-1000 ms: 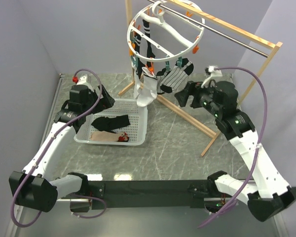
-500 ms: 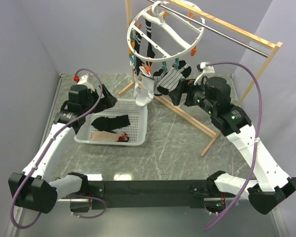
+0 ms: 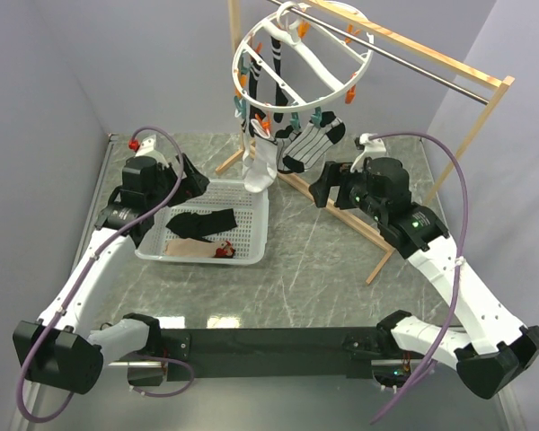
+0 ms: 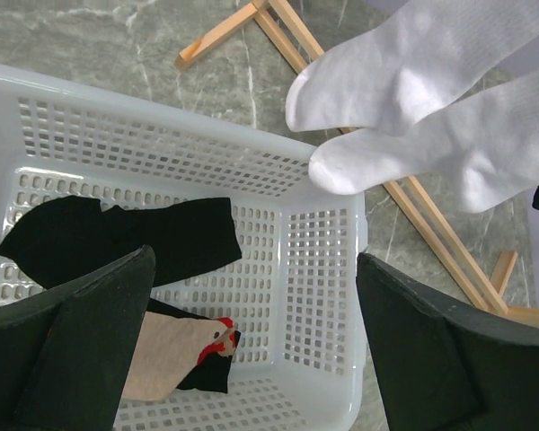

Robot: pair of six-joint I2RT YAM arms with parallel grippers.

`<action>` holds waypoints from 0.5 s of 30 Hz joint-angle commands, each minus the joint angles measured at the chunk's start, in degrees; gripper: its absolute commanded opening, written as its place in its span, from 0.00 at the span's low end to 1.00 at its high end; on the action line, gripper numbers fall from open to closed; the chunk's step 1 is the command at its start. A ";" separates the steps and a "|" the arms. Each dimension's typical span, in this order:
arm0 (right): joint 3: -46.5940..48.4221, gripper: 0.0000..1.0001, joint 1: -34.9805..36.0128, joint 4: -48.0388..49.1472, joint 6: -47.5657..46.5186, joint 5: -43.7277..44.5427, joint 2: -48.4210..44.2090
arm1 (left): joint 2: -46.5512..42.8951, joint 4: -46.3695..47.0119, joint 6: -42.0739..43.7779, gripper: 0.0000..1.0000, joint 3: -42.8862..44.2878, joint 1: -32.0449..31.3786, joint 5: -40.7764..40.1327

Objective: Clip the socks to the hanger
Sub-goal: Reset both arms

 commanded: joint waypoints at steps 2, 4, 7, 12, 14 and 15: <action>-1.24 0.97 0.14 4.21 0.97 0.33 -2.59 | -1.85 -0.36 2.16 0.99 1.04 0.21 -1.93; -1.24 0.97 0.14 4.65 0.70 0.06 -2.77 | -1.94 -0.54 2.25 0.99 1.13 0.21 -2.10; -0.80 0.97 0.14 5.01 0.35 0.32 -2.60 | -2.55 -0.28 1.81 0.99 0.78 0.21 -2.02; -0.80 0.97 0.05 5.09 0.35 0.15 -2.51 | -3.52 -1.15 1.64 0.99 0.25 0.21 -2.81; -0.89 0.97 0.14 5.27 0.35 -0.02 -2.68 | -4.13 -1.33 1.81 0.99 0.08 0.21 -2.81; -0.80 0.97 0.14 5.36 0.35 -0.37 -2.68 | -4.14 -1.33 1.90 0.99 0.08 0.21 -2.81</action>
